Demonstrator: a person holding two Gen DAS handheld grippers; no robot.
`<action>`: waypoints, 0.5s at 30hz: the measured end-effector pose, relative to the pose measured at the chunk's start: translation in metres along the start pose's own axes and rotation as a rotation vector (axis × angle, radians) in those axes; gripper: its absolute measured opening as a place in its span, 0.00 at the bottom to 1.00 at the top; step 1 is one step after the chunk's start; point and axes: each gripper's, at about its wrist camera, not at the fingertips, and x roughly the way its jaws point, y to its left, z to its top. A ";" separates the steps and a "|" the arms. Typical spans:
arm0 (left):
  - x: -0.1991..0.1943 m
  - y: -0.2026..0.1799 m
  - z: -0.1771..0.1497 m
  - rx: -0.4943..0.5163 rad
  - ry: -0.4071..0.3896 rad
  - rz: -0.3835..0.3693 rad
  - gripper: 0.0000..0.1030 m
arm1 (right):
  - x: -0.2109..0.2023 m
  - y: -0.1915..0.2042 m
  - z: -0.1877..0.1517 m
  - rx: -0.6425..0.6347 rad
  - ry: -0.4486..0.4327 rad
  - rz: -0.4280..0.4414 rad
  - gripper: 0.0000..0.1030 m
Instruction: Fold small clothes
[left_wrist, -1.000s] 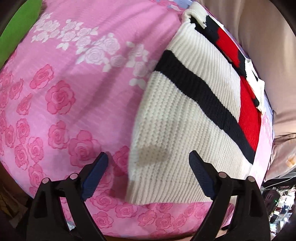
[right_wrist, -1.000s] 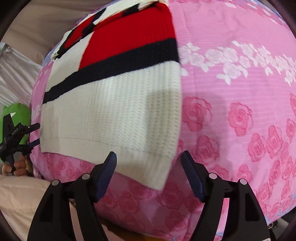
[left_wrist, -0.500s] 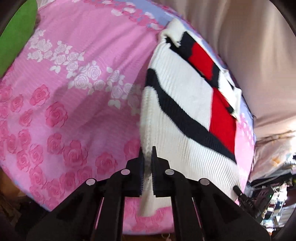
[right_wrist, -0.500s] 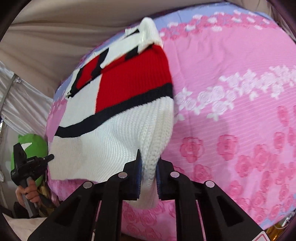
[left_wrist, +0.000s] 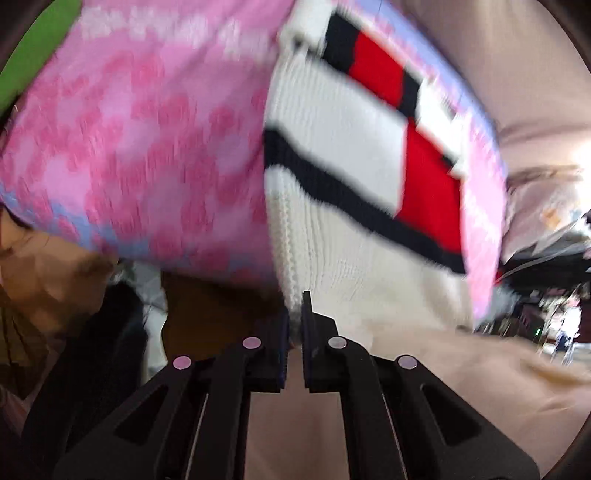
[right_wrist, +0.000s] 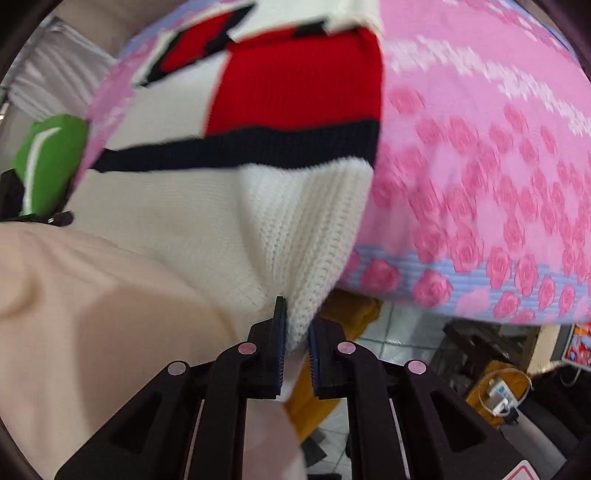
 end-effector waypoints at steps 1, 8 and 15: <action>-0.009 -0.005 0.014 0.003 -0.042 -0.012 0.04 | -0.014 0.004 0.014 -0.019 -0.056 0.005 0.09; -0.012 -0.057 0.167 0.109 -0.364 0.007 0.05 | -0.052 -0.056 0.184 0.191 -0.509 0.106 0.05; 0.061 -0.064 0.247 0.055 -0.431 0.207 0.27 | 0.005 -0.105 0.268 0.500 -0.577 0.141 0.17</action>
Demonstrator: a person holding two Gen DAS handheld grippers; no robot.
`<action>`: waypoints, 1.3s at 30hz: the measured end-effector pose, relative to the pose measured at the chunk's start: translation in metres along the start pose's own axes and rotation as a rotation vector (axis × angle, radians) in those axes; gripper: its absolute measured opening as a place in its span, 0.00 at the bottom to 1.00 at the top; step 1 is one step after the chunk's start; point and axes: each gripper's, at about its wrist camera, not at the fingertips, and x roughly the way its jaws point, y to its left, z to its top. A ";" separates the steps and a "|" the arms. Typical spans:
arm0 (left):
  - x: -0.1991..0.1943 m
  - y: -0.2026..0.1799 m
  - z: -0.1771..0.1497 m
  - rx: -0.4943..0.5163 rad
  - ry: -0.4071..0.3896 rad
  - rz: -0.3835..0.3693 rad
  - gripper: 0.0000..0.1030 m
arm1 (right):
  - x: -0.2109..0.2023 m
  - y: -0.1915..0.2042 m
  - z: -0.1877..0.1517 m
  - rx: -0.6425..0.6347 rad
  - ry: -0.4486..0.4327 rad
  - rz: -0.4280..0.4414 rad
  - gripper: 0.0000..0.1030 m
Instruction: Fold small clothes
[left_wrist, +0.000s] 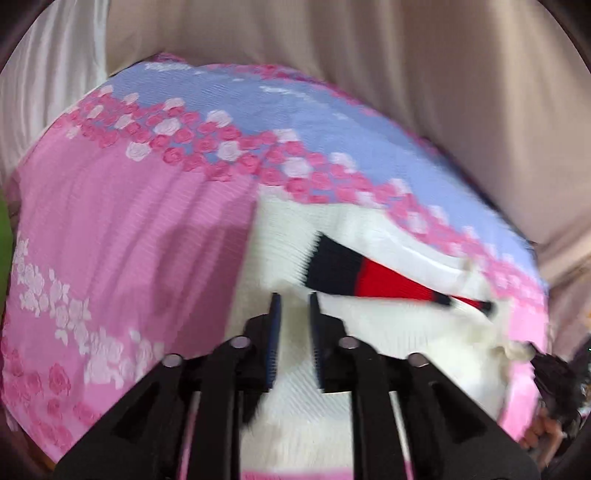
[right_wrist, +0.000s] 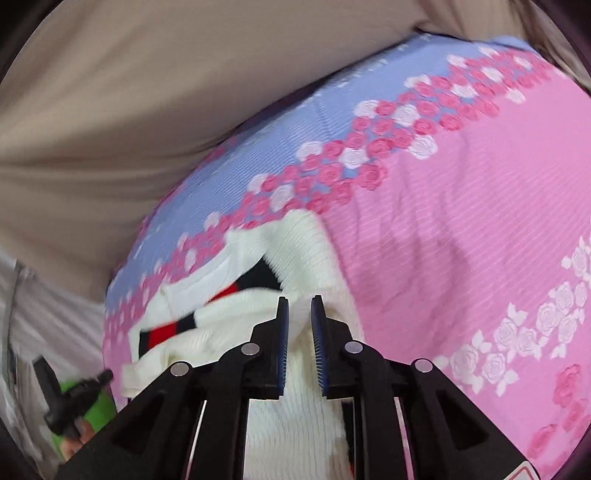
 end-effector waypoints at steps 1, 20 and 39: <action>0.006 0.004 0.000 -0.021 0.008 0.013 0.44 | -0.001 -0.003 0.000 0.025 -0.017 0.003 0.30; 0.064 -0.022 0.020 0.089 0.087 0.026 0.06 | 0.046 0.031 -0.013 -0.285 0.034 -0.224 0.21; 0.069 -0.012 0.057 0.076 0.052 0.173 0.00 | 0.046 0.015 0.039 -0.157 -0.007 -0.144 0.07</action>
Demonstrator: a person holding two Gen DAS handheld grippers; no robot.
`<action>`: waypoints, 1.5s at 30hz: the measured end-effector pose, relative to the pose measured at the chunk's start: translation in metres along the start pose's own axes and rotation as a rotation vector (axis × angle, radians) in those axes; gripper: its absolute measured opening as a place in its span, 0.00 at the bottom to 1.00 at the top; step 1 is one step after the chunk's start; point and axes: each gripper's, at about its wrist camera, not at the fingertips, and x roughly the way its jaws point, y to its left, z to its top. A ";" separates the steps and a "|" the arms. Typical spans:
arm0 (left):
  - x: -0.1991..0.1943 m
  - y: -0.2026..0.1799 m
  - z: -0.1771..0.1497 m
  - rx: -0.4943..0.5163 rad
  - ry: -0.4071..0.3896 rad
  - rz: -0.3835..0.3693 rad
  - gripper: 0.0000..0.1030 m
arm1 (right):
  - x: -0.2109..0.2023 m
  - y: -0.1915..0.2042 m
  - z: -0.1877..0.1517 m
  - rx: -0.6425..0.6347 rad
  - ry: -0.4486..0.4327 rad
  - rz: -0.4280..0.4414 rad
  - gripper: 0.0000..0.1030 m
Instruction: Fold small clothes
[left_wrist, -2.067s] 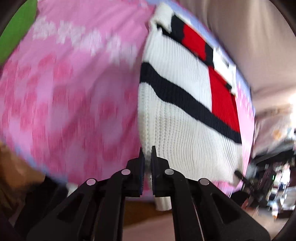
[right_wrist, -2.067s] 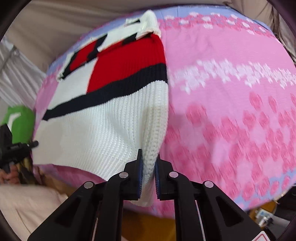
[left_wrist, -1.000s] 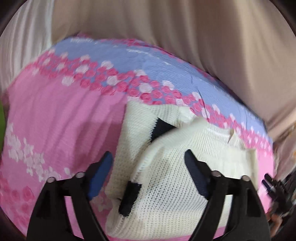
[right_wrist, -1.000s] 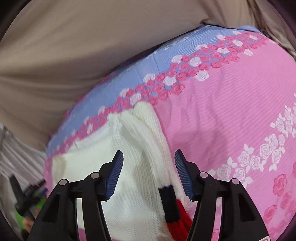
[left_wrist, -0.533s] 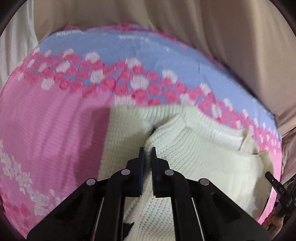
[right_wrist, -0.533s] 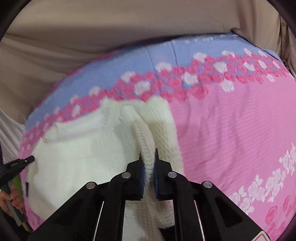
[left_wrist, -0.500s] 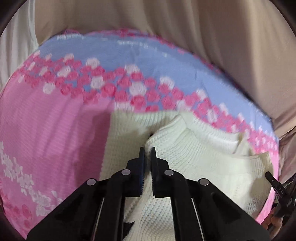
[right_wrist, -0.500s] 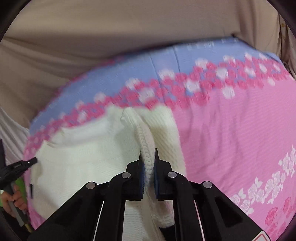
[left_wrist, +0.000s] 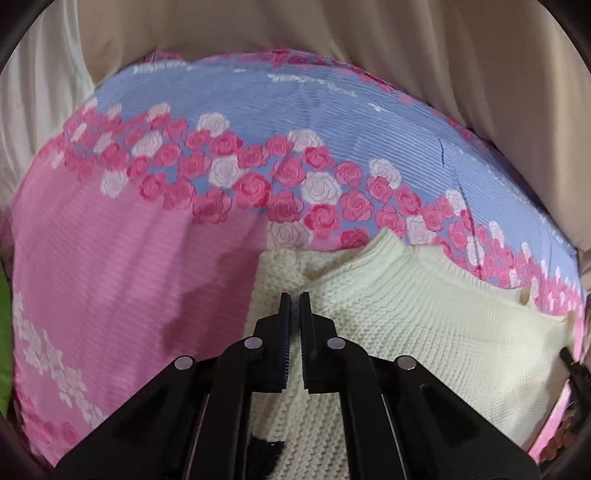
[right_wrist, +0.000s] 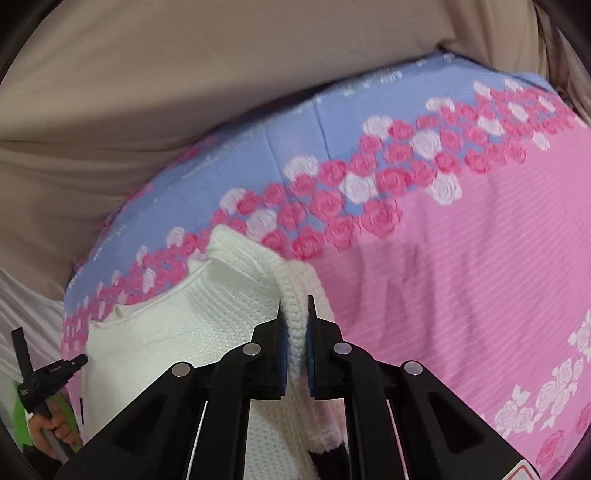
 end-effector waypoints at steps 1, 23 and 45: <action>0.004 0.000 0.001 0.010 -0.003 0.039 0.00 | 0.005 0.000 0.000 -0.016 0.016 -0.023 0.07; 0.008 -0.033 0.000 0.085 0.044 -0.158 0.06 | 0.009 0.027 -0.025 -0.101 0.033 -0.119 0.21; -0.049 -0.009 -0.033 0.068 -0.055 -0.108 0.30 | -0.036 0.072 -0.042 -0.170 0.023 -0.007 0.15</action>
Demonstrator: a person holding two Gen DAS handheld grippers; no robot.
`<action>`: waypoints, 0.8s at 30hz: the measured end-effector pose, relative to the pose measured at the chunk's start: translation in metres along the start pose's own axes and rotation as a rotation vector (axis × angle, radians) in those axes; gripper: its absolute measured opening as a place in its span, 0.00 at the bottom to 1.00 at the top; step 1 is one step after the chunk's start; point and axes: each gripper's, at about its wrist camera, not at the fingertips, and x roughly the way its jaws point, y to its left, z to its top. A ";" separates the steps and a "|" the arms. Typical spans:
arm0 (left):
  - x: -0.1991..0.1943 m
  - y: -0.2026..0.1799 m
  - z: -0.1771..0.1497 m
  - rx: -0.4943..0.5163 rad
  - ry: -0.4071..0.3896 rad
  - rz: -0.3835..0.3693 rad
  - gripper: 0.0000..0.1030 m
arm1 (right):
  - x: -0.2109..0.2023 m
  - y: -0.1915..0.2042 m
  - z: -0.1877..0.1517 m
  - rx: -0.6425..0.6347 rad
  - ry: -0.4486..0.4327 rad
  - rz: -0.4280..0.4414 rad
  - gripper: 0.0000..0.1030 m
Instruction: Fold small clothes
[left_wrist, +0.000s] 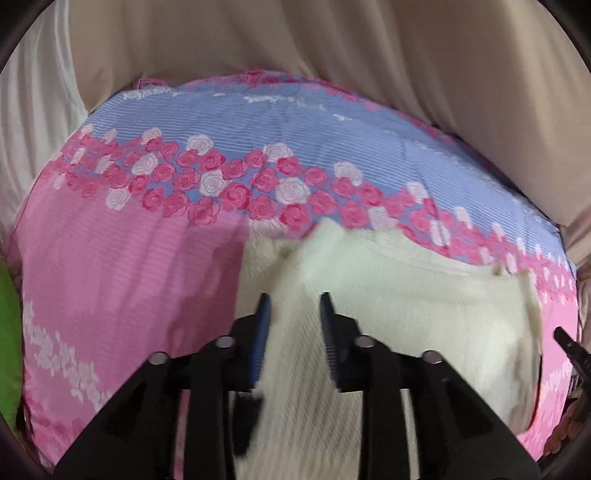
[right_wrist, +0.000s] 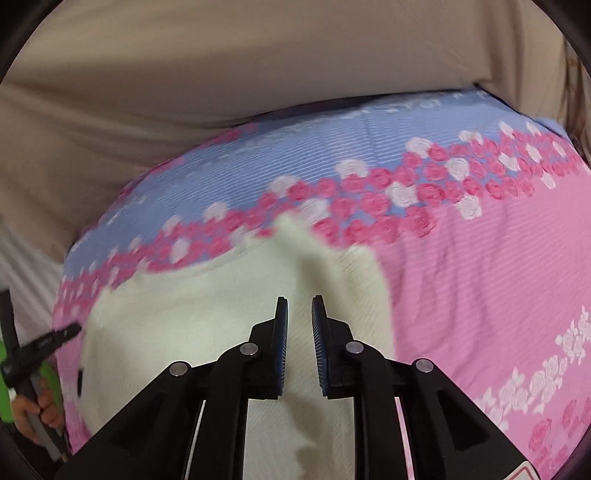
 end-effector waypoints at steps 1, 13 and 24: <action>-0.006 -0.002 -0.009 0.004 0.002 -0.021 0.30 | -0.004 0.011 -0.012 -0.035 0.008 0.008 0.15; 0.014 0.005 -0.078 0.003 0.129 0.016 0.31 | -0.001 0.010 -0.088 -0.066 0.121 -0.029 0.11; -0.026 0.040 -0.110 -0.126 0.088 -0.049 0.63 | -0.026 -0.042 -0.116 0.019 0.076 -0.123 0.54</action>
